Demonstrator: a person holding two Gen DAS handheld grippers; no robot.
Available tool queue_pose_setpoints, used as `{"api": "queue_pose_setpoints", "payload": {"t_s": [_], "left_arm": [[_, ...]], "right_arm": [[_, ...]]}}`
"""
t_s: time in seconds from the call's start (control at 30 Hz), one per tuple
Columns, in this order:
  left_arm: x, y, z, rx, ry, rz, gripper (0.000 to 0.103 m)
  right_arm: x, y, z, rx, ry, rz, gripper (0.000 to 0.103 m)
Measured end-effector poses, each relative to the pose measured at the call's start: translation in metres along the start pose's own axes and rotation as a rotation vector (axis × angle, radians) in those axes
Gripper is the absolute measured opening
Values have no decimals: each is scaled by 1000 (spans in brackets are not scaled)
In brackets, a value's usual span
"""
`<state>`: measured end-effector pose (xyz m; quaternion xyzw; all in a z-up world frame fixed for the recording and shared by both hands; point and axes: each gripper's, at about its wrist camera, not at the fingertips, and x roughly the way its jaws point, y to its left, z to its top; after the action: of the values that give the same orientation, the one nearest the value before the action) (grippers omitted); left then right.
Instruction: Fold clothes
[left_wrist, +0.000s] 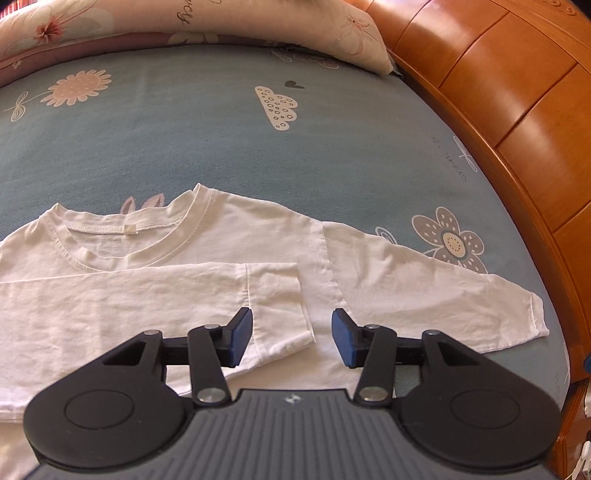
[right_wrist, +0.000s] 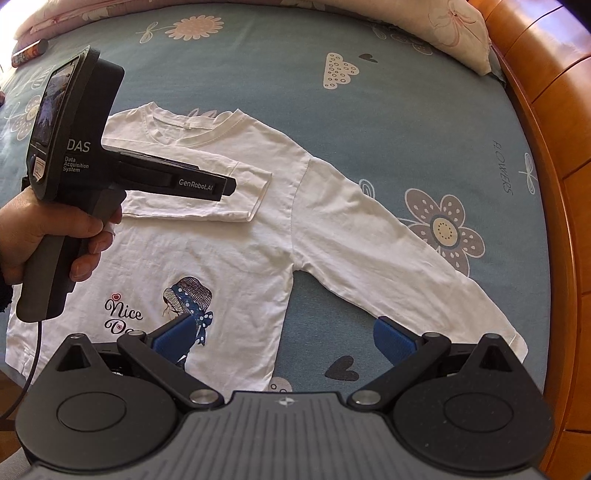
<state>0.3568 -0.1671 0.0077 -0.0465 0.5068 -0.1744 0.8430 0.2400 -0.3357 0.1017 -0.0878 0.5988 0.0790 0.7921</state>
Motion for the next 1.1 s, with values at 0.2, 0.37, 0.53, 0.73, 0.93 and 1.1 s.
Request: {"api": "queue_pose_setpoints", "payload": {"t_s": [0.2,0.37,0.53,0.73,0.93,1.1], "left_arm": [[-24,24,-27,101,-10,97,48],[-50,85,-70,115,5,278,49],[-70,149,-108,44,3,394,49],[-77,196,-142,112,-60,468,49],[-75,227,-161,213,-89,514,32],[-73,223,-161,361,-163,446,31]], "right_arm": [[17,17,3,32,5,32,103],[30,48,8,45,21,76,103],[36,96,23,-60,8,122,103],[59,155,61,-194,-52,178,96],[82,202,92,-179,-86,234,94],[96,228,86,-162,-71,252,94]]}}
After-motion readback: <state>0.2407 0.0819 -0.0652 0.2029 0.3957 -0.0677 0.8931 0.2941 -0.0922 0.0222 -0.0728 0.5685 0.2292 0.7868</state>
